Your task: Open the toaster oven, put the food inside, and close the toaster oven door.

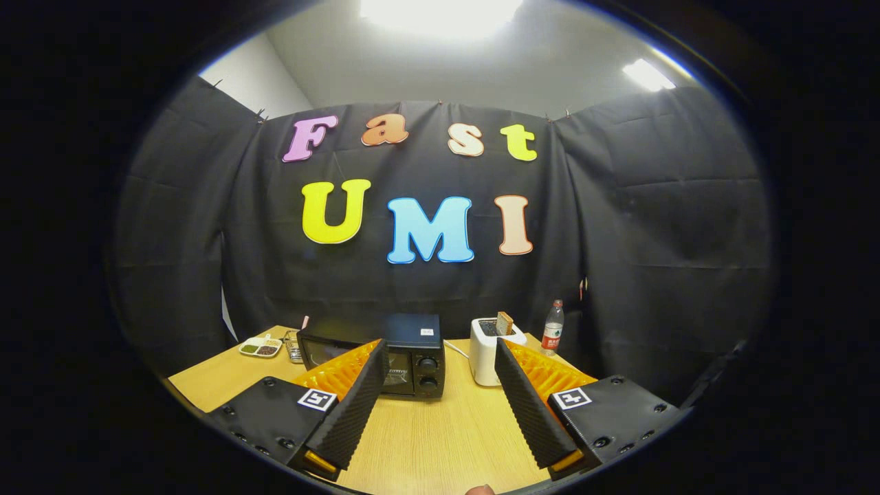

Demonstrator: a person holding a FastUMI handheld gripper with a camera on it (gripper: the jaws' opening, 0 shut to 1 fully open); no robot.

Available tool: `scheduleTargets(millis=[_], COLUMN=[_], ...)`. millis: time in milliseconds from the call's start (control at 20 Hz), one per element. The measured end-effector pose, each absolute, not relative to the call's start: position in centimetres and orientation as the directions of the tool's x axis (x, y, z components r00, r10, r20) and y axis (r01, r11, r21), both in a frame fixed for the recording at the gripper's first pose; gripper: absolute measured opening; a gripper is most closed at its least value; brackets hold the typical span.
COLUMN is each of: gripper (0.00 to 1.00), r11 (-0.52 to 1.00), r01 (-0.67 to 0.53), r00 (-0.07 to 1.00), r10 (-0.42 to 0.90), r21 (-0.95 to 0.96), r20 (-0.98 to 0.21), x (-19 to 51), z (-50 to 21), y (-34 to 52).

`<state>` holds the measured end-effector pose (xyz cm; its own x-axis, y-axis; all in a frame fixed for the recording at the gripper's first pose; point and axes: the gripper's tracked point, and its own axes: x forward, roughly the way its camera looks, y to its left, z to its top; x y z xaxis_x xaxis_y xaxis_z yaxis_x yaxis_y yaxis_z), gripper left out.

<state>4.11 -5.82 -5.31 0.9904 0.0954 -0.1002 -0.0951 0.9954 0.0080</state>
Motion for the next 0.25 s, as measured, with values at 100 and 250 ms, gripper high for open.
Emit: scheduleTargets(millis=[100,250], gripper=[0.98,0.98], r11=[0.995,0.994], r01=[-0.102,-0.113], r00=[0.991,0.99], r10=[0.102,0.113], r21=[0.007,0.007], r20=[-0.09,-0.08], x=[3.97,3.93], z=[-5.07,-4.84], y=[-5.73,-5.48])
